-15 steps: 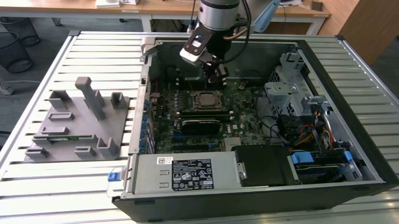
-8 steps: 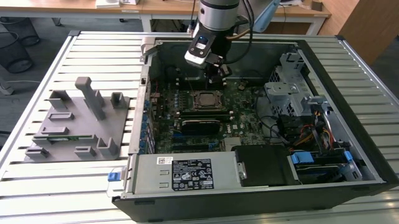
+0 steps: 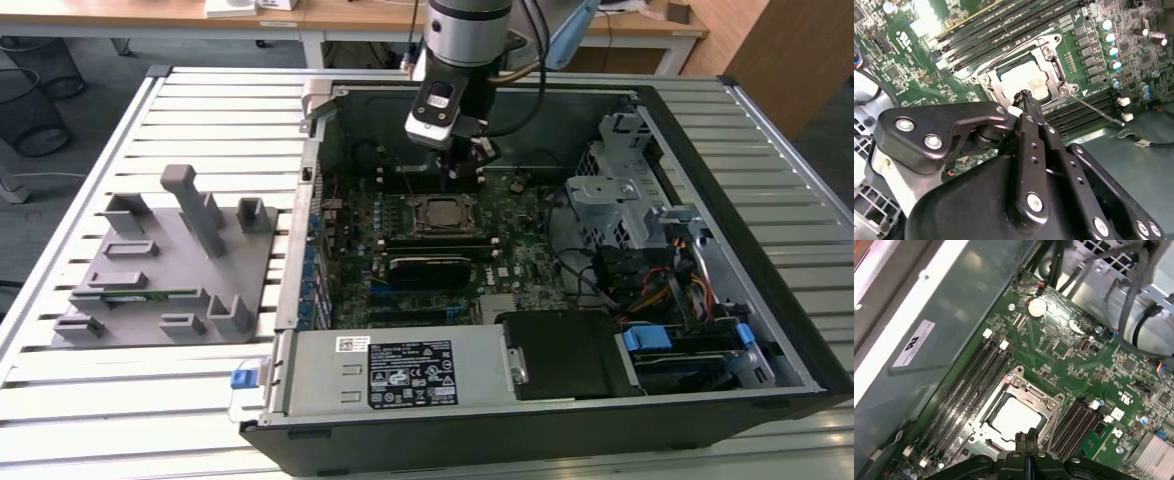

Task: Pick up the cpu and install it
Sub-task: 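Install the first cpu locking lever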

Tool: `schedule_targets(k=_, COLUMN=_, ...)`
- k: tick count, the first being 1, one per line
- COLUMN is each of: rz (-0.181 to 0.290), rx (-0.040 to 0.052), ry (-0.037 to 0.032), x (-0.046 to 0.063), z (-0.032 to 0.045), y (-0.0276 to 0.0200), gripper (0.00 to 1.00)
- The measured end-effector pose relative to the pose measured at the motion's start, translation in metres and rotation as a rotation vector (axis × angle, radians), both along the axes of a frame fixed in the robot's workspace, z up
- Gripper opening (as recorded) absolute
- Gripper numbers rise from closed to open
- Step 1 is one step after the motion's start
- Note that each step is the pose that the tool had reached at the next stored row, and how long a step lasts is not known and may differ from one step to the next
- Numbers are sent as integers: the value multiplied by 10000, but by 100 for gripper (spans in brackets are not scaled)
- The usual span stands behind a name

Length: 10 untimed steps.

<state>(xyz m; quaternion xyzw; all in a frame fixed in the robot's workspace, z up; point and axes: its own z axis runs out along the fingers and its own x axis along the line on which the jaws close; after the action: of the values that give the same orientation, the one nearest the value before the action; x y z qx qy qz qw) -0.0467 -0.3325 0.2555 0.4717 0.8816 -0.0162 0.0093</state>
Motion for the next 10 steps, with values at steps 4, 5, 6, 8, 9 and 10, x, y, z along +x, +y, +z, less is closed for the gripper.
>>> schedule_targets(k=4, rz=428, rx=0, ry=0, x=0, z=0, y=0, gripper=11)
schedule_targets(k=5, rz=548, rx=0, ry=0, x=0, z=0, y=0, gripper=11)
schedule_targets(k=6, rz=666, rx=0, ry=0, x=0, z=0, y=0, gripper=11)
schedule_targets(k=8, rz=914, rx=0, ry=0, x=0, z=0, y=0, gripper=11)
schedule_targets(k=9, rz=1034, rx=-1, ry=0, x=0, z=0, y=0, gripper=11)
schedule_targets(k=10, rz=1157, rx=0, ry=0, x=0, z=0, y=0, gripper=11)
